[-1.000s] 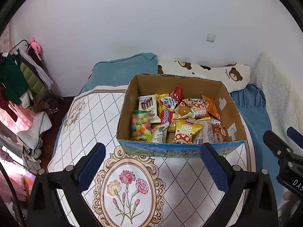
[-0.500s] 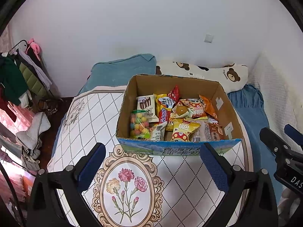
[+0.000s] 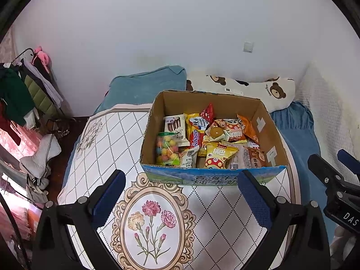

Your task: Organize snacks

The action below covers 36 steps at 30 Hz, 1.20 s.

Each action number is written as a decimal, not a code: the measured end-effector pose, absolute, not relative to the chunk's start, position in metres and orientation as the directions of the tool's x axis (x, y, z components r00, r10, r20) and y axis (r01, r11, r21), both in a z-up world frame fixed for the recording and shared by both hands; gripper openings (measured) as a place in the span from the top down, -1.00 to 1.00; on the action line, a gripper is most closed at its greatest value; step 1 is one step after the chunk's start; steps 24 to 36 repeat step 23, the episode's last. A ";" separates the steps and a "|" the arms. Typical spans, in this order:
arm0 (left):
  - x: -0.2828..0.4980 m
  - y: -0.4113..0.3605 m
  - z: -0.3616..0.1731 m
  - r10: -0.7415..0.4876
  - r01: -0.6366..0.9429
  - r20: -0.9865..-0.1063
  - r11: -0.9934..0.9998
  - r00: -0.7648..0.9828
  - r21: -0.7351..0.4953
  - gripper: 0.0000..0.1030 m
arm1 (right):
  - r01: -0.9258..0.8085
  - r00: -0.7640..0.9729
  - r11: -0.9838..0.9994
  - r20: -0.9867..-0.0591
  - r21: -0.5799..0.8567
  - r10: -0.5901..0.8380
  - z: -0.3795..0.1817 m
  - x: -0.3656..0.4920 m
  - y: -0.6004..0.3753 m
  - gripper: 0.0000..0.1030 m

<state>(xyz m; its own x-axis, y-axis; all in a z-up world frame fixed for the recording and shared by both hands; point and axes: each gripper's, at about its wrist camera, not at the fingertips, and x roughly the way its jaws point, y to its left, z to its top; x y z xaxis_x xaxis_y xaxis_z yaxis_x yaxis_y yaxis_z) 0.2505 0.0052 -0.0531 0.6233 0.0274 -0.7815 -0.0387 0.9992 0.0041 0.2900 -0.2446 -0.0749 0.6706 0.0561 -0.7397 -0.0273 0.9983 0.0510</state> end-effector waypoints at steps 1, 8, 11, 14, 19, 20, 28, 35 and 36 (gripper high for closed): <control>0.250 0.006 -0.053 0.027 -0.039 -0.781 0.999 0.624 0.004 -0.98 | -0.027 0.670 0.998 -0.740 0.050 0.055 -0.075 0.290 -0.245 -1.00; 0.250 0.006 -0.053 0.027 -0.038 -0.779 0.999 0.626 0.004 -0.98 | -0.027 0.666 0.998 -0.744 0.059 0.062 -0.075 0.287 -0.245 -1.00; 0.249 0.006 -0.052 0.025 -0.037 -0.780 0.999 0.625 0.002 -0.98 | -0.025 0.664 0.998 -0.746 0.058 0.060 -0.076 0.287 -0.247 -1.00; 0.249 0.007 -0.050 0.026 -0.036 -0.779 0.999 0.627 0.005 -0.98 | -0.023 0.663 0.998 -0.746 0.064 0.063 -0.076 0.287 -0.247 -1.00; 0.249 0.006 -0.050 0.026 -0.034 -0.776 0.999 0.630 0.006 -0.98 | -0.023 0.663 0.998 -0.746 0.062 0.061 -0.077 0.287 -0.247 -1.00; 0.249 0.006 -0.049 0.028 -0.034 -0.775 0.999 0.632 0.008 -0.98 | -0.023 0.663 0.998 -0.746 0.063 0.062 -0.077 0.287 -0.248 -1.00; 0.250 0.006 -0.051 0.023 -0.031 -0.774 1.000 0.633 0.005 -0.98 | -0.023 0.663 0.998 -0.746 0.063 0.062 -0.077 0.287 -0.247 -1.00; 0.250 0.006 -0.051 0.023 -0.031 -0.774 1.000 0.633 0.005 -0.98 | -0.023 0.663 0.998 -0.746 0.063 0.062 -0.077 0.287 -0.247 -1.00; 0.250 0.006 -0.051 0.023 -0.031 -0.774 1.000 0.633 0.005 -0.98 | -0.023 0.663 0.998 -0.746 0.063 0.062 -0.077 0.287 -0.247 -1.00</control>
